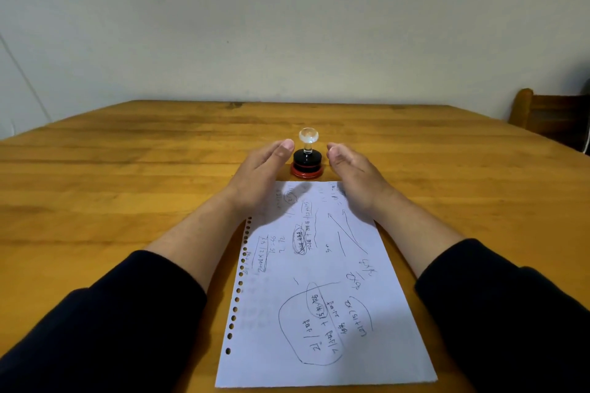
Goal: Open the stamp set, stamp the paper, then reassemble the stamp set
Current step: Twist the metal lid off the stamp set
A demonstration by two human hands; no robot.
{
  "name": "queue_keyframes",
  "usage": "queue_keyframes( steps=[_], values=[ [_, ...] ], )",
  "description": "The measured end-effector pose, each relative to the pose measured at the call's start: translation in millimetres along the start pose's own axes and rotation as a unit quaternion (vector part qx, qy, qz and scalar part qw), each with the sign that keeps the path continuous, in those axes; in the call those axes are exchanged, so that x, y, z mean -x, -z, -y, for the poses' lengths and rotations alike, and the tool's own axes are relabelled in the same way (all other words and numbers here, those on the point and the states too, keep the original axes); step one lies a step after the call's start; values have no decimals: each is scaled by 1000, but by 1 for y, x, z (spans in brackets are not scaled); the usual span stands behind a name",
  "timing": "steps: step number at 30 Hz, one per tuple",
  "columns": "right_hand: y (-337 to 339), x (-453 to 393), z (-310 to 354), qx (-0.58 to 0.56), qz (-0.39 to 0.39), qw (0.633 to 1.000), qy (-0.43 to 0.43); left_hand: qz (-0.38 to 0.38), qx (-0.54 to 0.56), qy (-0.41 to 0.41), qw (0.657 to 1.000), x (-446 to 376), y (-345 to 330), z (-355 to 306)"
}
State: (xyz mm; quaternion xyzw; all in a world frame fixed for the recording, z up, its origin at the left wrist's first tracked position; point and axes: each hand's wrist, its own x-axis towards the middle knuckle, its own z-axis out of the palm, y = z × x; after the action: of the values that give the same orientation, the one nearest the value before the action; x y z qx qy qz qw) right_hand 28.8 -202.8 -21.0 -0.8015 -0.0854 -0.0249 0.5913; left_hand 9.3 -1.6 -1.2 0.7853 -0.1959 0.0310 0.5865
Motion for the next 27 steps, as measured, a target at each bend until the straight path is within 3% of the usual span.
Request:
queue_keyframes(
  steps=[27],
  values=[
    [-5,-13,-10,-11,53,998,-12,4,-23,38,999,-24,2,31]
  ],
)
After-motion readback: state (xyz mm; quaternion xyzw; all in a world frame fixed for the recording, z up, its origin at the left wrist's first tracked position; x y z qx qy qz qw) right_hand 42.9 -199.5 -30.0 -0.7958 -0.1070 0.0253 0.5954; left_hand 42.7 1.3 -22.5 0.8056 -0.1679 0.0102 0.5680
